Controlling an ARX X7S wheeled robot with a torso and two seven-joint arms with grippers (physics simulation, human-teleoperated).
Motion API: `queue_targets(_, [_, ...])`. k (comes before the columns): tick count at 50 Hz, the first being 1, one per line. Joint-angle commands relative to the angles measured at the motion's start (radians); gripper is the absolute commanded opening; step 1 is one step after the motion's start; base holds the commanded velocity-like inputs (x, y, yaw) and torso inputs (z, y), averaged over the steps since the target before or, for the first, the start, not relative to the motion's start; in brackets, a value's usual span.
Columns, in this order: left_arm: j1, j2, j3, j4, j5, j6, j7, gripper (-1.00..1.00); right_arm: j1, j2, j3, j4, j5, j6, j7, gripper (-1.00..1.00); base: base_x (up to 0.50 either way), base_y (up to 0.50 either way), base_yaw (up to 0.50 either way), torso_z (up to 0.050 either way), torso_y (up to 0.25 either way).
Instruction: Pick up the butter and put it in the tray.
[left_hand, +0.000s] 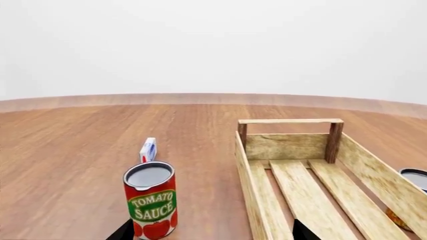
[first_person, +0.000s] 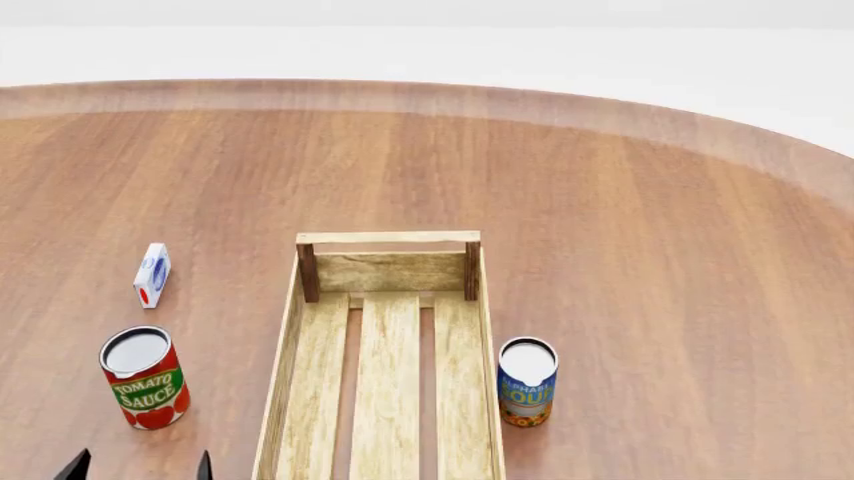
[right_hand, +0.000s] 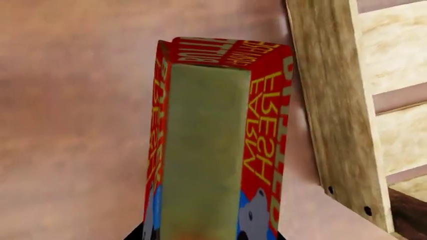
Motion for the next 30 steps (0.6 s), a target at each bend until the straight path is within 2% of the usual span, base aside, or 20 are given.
queue_targets(1, [-0.004,-0.003,-0.002,0.0,-0.01,-0.001,-0.005,1.0,0.07,0.055,-0.071,-0.169,-0.102,0.162,-0.136,-1.0,0.0,0.0,0.0,0.0,0.0])
queue_targets(13, [-0.012,-0.002,0.001,-0.014,-0.013,0.006,-0.009,1.0,0.184,0.107,-0.136,-0.301,-0.155,0.347,-0.227,-1.0,0.0,0.0,0.0,0.0,0.0])
queue_targets(30, [-0.012,-0.009,0.009,-0.012,-0.017,0.005,-0.014,1.0,0.23,0.107,0.052,-0.257,-0.092,0.372,-0.243,-1.0,0.0,0.0,0.0,0.0,0.001])
